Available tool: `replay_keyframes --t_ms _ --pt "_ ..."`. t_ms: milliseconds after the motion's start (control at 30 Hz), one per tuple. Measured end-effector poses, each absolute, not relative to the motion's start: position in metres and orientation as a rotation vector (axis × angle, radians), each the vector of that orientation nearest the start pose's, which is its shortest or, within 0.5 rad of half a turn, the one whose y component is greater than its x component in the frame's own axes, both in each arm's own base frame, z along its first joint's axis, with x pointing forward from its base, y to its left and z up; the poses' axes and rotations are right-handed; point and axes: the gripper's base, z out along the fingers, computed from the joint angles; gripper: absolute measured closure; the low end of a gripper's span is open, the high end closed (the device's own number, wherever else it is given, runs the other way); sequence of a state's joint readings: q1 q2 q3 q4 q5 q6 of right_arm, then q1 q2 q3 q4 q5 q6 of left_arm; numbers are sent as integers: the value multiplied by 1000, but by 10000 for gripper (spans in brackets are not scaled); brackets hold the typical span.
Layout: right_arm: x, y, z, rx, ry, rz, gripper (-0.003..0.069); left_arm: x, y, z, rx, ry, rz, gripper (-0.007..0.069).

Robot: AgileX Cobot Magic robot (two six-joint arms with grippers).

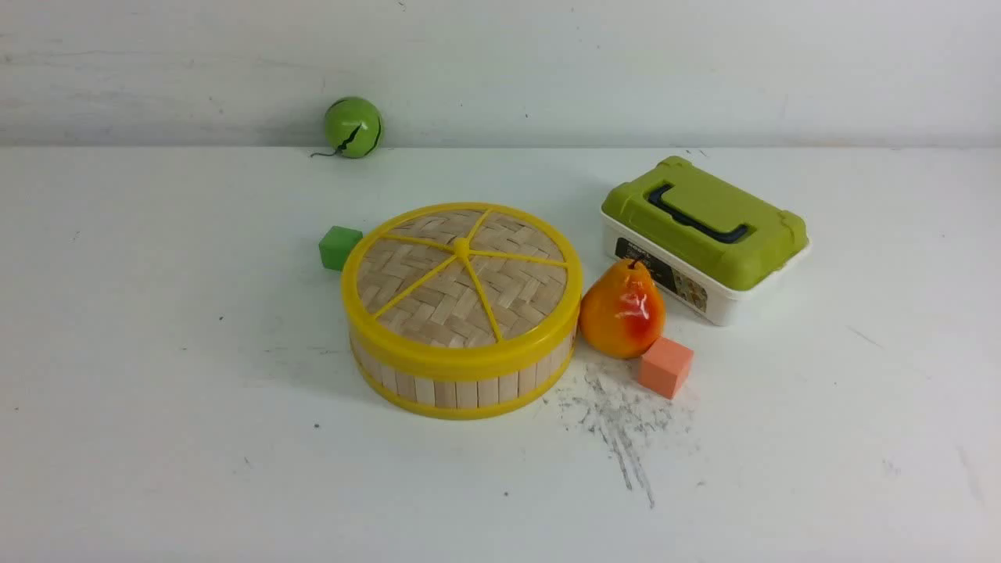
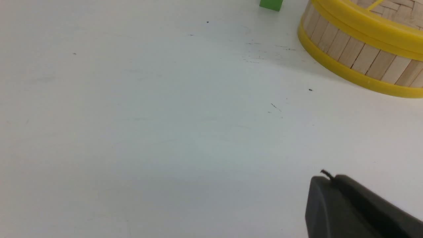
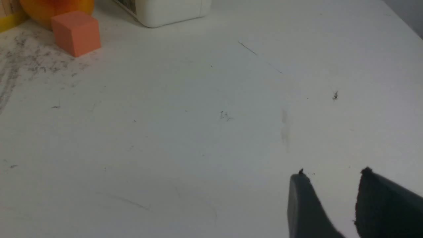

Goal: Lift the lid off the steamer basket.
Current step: Use the left arm to lift the lid of the steamer

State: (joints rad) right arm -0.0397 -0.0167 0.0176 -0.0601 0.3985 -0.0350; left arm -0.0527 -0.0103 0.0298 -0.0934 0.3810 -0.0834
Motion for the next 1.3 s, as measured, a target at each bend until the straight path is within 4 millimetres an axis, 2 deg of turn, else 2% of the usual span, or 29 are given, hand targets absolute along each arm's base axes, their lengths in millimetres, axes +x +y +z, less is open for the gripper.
replay_keyframes --t_ms 1300 --pt "51 -4 172 -32 1883 -111 419 53 -6 172 -85 1862 -182 605"
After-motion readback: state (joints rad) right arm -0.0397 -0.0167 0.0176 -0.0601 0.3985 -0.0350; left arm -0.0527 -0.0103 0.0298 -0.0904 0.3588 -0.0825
